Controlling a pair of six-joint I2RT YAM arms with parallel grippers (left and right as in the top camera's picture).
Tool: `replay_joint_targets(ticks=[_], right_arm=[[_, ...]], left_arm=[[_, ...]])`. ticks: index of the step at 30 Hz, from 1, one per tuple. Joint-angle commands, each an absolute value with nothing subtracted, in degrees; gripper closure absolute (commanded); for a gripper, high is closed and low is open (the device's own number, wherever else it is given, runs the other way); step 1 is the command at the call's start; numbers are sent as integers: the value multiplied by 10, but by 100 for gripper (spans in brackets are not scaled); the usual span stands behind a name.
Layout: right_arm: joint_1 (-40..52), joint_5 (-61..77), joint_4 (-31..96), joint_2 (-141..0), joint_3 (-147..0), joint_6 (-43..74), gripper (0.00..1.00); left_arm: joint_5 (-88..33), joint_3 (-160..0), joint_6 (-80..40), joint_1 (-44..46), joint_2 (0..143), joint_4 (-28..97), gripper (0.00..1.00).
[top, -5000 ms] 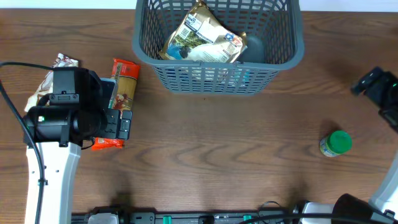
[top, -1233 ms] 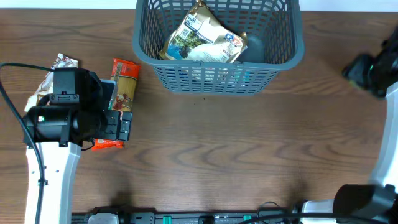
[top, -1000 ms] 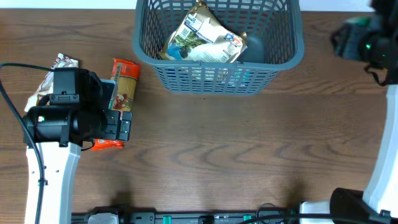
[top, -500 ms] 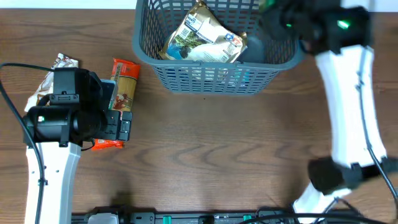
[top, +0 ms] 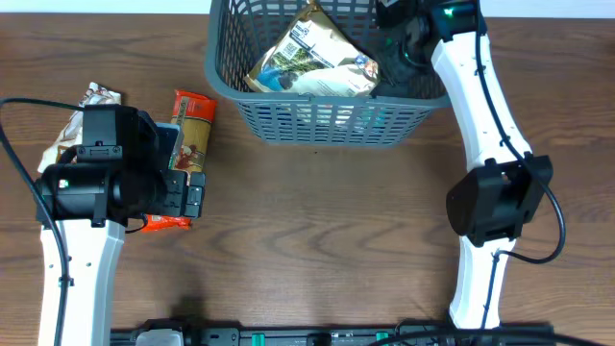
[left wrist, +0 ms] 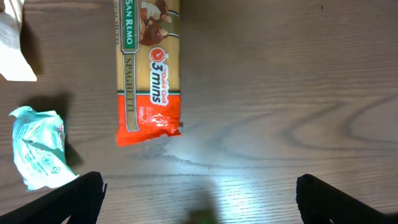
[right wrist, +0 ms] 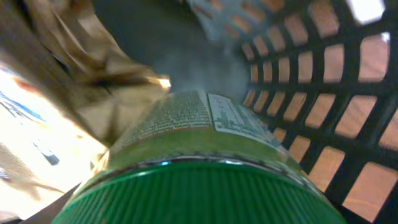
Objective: Pack container
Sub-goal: 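Lift the jar with right gripper and place it in basket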
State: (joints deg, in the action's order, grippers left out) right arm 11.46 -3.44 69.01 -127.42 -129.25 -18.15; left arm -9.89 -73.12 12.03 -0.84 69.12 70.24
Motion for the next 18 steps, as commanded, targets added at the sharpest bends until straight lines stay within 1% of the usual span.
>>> replay_joint_targets(ticks=[1,8,9,12,14,15,17,18], right_arm=[[113,-28,709,-1303,-1301,-168,99],[112,-28,742,-1329,-1301,-167,98],[112,-28,741,-1329,-1301,-167,94],[112,-28,740,-1329,-1301,-167,66],[112,-28,742,-1329,-1301,-167,59],[112,-28,742,-1329,-1301,-167,53],[112,-28,741,-1328,-1301,-167,34],[112,-28,741,-1327,-1301,-167,27]], left_arm=[[-102,-741,117,-6,691,705,2],[-102,-741,117,-6,691,705,1],[-102,-741,117,-6,691,705,1],[-102,-741,117,-6,691,705,2],[-102,-741,117,-6,691,705,2],[-102,-741,117,-6,691,705,1],[-102,-741,117,-6,691,705,2],[-102,-741,117,-6,691,705,2]])
